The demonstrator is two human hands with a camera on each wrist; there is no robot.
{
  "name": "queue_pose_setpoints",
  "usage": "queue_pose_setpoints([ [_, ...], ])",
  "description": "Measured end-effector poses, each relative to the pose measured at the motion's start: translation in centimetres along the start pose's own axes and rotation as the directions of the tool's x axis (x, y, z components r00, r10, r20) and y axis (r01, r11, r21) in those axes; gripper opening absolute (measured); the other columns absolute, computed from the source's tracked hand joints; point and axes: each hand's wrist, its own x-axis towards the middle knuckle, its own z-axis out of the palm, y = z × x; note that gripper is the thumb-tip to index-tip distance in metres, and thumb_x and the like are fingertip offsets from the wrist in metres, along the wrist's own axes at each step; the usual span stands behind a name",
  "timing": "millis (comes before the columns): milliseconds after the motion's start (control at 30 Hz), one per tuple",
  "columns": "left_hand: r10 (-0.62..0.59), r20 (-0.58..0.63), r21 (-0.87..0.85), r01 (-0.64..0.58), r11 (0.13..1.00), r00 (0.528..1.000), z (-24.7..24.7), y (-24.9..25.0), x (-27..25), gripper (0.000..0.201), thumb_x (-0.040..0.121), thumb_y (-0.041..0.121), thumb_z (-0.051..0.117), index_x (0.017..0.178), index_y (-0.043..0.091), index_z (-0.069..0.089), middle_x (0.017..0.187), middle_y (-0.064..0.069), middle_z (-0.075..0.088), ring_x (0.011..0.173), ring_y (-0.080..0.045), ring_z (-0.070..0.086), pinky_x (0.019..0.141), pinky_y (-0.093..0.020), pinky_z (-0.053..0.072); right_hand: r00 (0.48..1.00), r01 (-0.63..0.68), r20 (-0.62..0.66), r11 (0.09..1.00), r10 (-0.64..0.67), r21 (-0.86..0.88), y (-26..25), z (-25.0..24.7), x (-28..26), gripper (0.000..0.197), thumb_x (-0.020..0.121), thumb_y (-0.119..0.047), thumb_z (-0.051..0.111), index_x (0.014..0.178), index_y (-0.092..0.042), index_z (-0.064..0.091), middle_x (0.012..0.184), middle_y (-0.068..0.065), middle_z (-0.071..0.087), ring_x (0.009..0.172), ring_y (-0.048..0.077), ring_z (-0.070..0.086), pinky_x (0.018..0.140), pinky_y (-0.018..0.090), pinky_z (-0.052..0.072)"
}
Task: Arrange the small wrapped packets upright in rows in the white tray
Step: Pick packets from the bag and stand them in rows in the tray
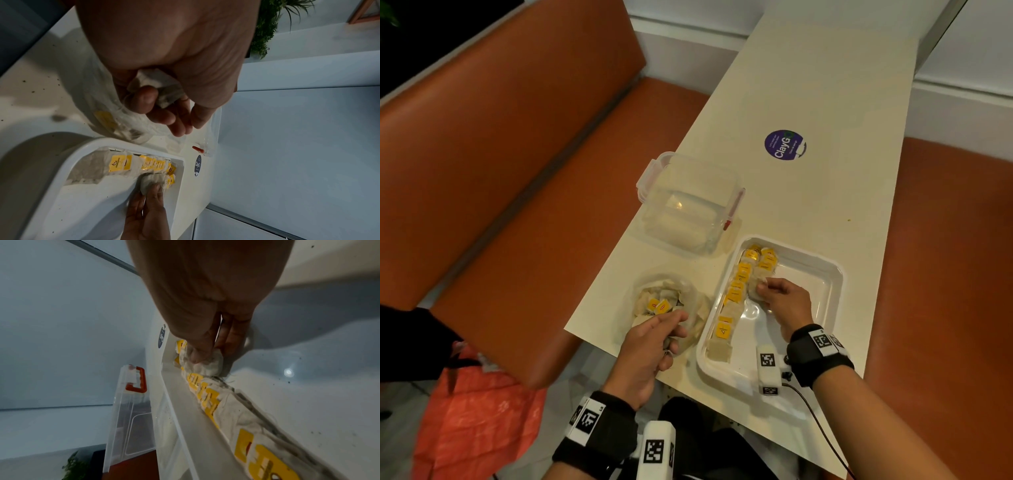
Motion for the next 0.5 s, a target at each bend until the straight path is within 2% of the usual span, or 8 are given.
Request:
queue_pose_setpoints([
  [233, -0.008, 0.019, 0.025, 0.007, 1.000, 1.000, 0.60, 0.43, 0.26, 0.025, 0.099, 0.029, 0.069, 0.111, 0.009, 0.078, 0.086, -0.004, 0.066, 0.063, -0.010, 0.050, 0.049, -0.023, 0.032, 0.998, -0.025, -0.063, 1.000, 0.026, 0.010, 0.58, 0.32, 0.19, 0.021, 0.078, -0.006, 0.088, 0.095, -0.015, 0.080, 0.097, 0.007, 0.079, 0.096, 0.027, 0.075, 0.094, 0.040, 0.060],
  [367, -0.018, 0.025, 0.028, 0.018, 0.999, 1.000, 0.85, 0.63, 0.48, 0.024, 0.099, 0.027, 0.069, 0.112, 0.009, 0.078, 0.087, -0.005, 0.067, 0.064, -0.010, 0.050, 0.050, -0.024, 0.032, 0.991, 0.004, -0.135, 0.999, -0.010, -0.042, 0.22, 0.13, 0.14, 0.021, 0.080, -0.005, 0.087, 0.094, -0.018, 0.078, 0.095, 0.007, 0.078, 0.086, 0.021, 0.073, 0.081, 0.029, 0.059],
  [433, -0.019, 0.027, 0.030, 0.018, 0.999, 0.999, 0.91, 0.66, 0.60, 0.023, 0.099, 0.026, 0.069, 0.112, 0.009, 0.078, 0.087, -0.005, 0.066, 0.064, -0.010, 0.050, 0.050, -0.024, 0.032, 0.988, 0.003, -0.155, 0.997, -0.014, -0.072, 0.04, 0.06, 0.18, 0.020, 0.080, -0.009, 0.087, 0.097, -0.016, 0.078, 0.091, 0.007, 0.078, 0.081, 0.022, 0.073, 0.076, 0.029, 0.060],
  [500, -0.022, 0.027, 0.032, 0.021, 0.999, 0.999, 0.99, 0.67, 0.65, 0.022, 0.099, 0.026, 0.069, 0.111, 0.009, 0.078, 0.087, -0.006, 0.067, 0.064, -0.010, 0.050, 0.050, -0.024, 0.032, 0.985, 0.013, -0.168, 0.992, -0.034, -0.122, -0.06, 0.03, 0.18, 0.025, 0.078, -0.015, 0.089, 0.100, -0.015, 0.078, 0.088, 0.003, 0.078, 0.081, 0.021, 0.074, 0.080, 0.033, 0.062],
])
